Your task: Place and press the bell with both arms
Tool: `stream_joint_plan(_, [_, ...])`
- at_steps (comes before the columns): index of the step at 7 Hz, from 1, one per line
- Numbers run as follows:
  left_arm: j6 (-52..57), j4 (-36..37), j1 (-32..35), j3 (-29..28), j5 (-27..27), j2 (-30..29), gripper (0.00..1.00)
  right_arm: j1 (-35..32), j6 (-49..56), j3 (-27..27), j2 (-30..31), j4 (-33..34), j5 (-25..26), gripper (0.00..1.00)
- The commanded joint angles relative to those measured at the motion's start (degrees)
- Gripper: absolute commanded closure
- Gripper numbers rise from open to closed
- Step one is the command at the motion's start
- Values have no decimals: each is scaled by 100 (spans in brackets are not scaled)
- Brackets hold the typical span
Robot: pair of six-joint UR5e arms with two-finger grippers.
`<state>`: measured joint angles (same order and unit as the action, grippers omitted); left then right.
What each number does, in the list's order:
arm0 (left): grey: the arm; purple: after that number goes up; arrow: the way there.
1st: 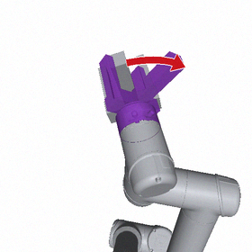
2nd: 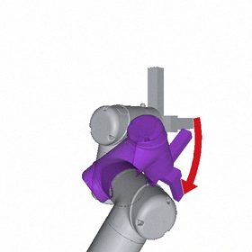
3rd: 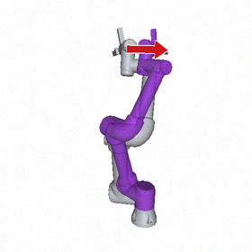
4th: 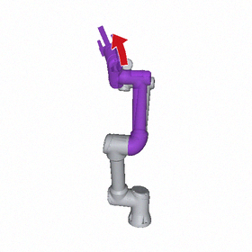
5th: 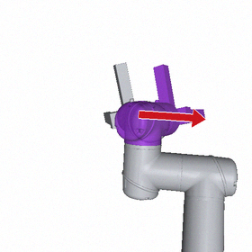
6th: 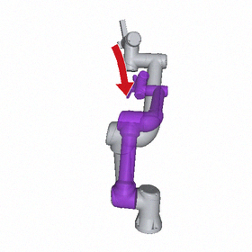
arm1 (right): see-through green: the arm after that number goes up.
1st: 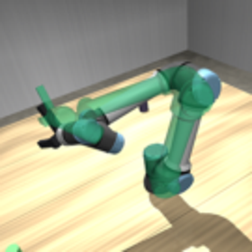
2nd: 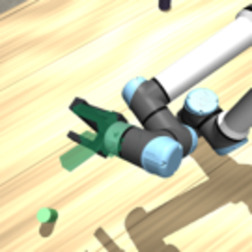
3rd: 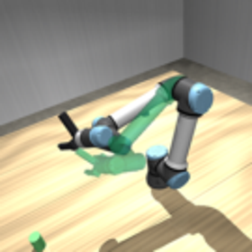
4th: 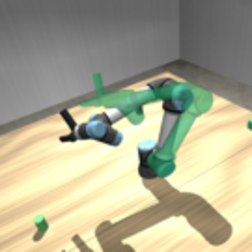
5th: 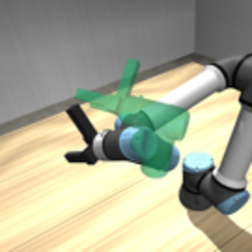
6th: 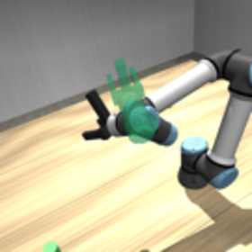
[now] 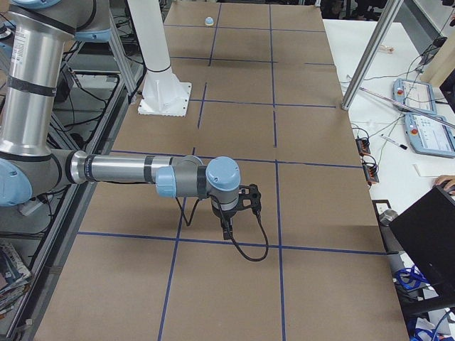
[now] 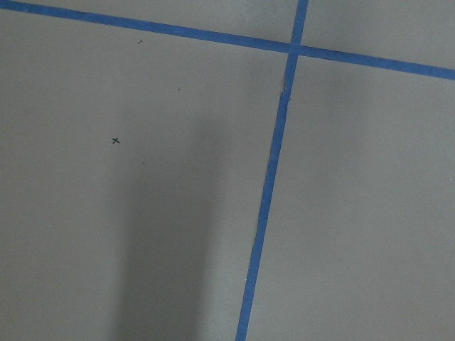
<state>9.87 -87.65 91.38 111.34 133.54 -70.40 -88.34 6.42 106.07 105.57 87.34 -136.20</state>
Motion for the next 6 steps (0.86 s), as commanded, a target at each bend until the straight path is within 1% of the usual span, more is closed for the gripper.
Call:
stream_joint_plan(1, [24, -67, -6, -33, 5, 8, 0, 1, 0, -7, 25, 2, -3, 0])
stream_joint_plan(4, [68, -86, -6, 54, 14, 184, 0, 1, -9, -7, 25, 2, -3, 0])
stream_joint_plan(6, [68, -94, -6, 63, 14, 184, 0, 1, -9, 1, 34, -7, -12, 0])
